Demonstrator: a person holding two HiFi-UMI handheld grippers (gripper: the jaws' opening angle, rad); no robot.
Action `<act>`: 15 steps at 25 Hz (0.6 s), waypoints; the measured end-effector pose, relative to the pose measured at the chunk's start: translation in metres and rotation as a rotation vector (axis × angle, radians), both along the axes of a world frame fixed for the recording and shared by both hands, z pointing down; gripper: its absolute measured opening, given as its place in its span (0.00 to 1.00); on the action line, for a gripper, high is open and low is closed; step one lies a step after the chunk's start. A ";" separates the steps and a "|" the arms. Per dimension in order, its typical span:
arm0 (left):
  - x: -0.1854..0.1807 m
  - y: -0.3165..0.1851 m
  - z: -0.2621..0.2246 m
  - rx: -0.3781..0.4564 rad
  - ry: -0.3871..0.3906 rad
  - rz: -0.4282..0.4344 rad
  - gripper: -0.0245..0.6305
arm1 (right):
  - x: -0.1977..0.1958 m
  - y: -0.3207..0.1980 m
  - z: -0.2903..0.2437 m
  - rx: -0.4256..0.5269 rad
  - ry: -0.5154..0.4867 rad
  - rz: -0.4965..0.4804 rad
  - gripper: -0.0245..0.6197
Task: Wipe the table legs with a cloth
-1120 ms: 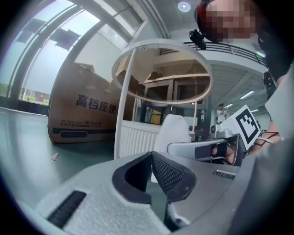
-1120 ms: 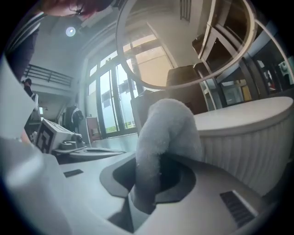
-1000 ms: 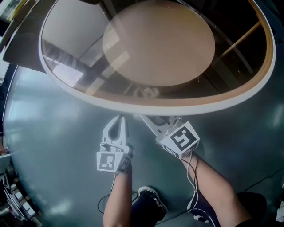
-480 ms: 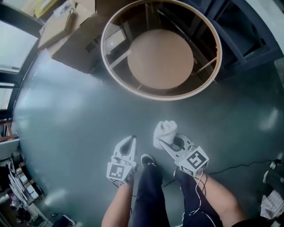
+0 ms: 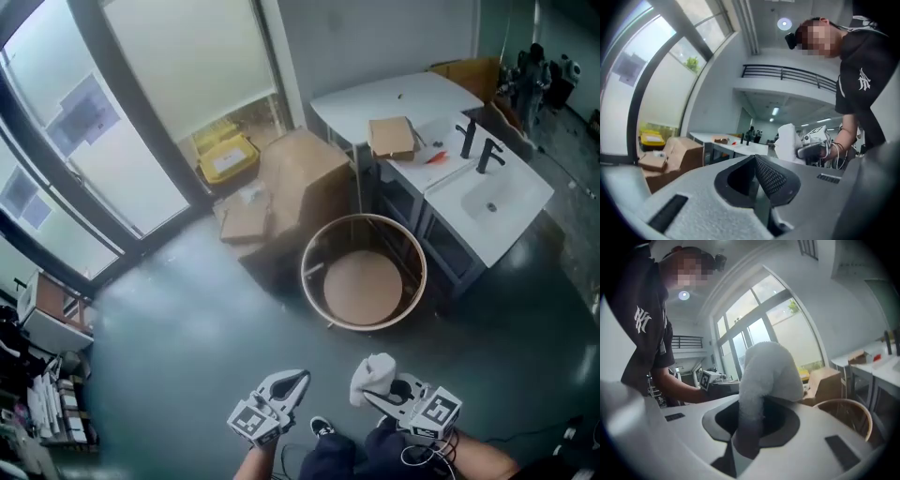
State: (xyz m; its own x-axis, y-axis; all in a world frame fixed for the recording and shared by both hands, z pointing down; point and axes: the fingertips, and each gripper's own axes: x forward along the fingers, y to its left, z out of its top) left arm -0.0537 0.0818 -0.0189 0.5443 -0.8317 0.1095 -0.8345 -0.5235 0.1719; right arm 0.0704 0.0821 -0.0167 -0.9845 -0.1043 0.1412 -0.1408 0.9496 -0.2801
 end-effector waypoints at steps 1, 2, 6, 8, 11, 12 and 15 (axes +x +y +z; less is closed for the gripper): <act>0.005 0.017 -0.033 0.026 0.002 0.030 0.04 | 0.005 0.012 -0.031 0.027 -0.015 0.001 0.16; 0.010 0.034 -0.062 0.050 -0.003 0.048 0.04 | 0.011 0.024 -0.058 0.051 -0.029 0.004 0.16; 0.013 0.086 -0.131 0.136 -0.038 0.099 0.05 | 0.024 0.063 -0.134 0.149 -0.085 0.036 0.16; 0.009 0.110 -0.154 0.171 -0.054 0.148 0.05 | 0.024 0.084 -0.160 0.192 -0.106 0.068 0.16; 0.004 0.146 -0.177 0.158 -0.007 0.290 0.05 | 0.013 0.127 -0.197 0.249 -0.145 0.149 0.16; 0.003 0.161 -0.184 0.158 0.003 0.357 0.05 | 0.007 0.144 -0.206 0.264 -0.162 0.178 0.16; 0.001 0.207 -0.195 0.186 -0.026 0.484 0.05 | -0.007 0.192 -0.215 0.273 -0.189 0.268 0.16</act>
State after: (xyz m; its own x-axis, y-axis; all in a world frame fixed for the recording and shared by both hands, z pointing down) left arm -0.0525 0.2884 -0.2142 0.8706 -0.4919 0.0025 -0.4919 -0.8704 0.0214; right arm 0.0631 0.2738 -0.2314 -0.9233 -0.3688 -0.1071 -0.3632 0.9292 -0.0681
